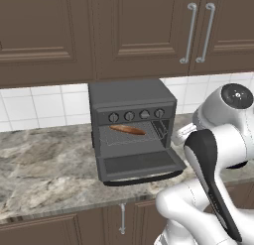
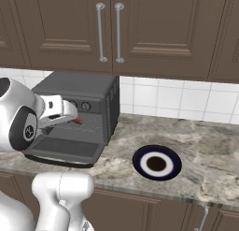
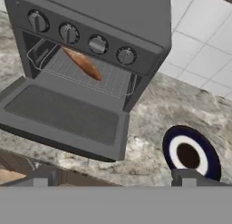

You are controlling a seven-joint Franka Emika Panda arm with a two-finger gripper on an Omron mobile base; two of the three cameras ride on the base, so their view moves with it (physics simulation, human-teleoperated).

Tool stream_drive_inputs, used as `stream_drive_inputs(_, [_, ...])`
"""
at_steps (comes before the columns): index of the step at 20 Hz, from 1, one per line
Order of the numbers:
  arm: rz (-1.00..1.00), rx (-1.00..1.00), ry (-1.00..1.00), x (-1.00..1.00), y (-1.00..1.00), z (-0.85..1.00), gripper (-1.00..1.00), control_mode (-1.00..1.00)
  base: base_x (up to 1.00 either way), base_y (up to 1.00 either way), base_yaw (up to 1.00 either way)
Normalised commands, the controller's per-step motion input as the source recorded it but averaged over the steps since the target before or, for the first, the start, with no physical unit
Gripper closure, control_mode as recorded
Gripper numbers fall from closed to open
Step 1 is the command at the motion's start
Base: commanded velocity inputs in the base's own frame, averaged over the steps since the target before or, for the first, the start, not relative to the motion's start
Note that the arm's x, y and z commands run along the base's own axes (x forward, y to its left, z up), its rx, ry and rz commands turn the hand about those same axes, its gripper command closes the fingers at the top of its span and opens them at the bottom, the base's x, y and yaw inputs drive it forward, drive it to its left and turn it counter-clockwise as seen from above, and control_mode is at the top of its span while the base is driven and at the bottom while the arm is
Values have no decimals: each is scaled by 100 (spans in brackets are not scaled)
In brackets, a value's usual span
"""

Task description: Pull the toaster oven rack outwards. Pick up the baguette from the plate and place it on the toaster oven rack. Close the toaster oven door fully and set the temperature to the lowest setting.

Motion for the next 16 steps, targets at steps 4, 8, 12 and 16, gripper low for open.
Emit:
stream_drive_inputs(4, [1,3,5,-1,-28,-43,-100,-100,0,0,0])
stream_drive_inputs(8, [0,26,0,0,-37,-51,-100,-100,0,0,0])
stream_drive_inputs(12, [1,33,-8,0,-24,-52,-100,-100,0,0,0])
stream_drive_inputs(16, [0,25,-1,0,-30,-17,-100,-100,0,0,0])
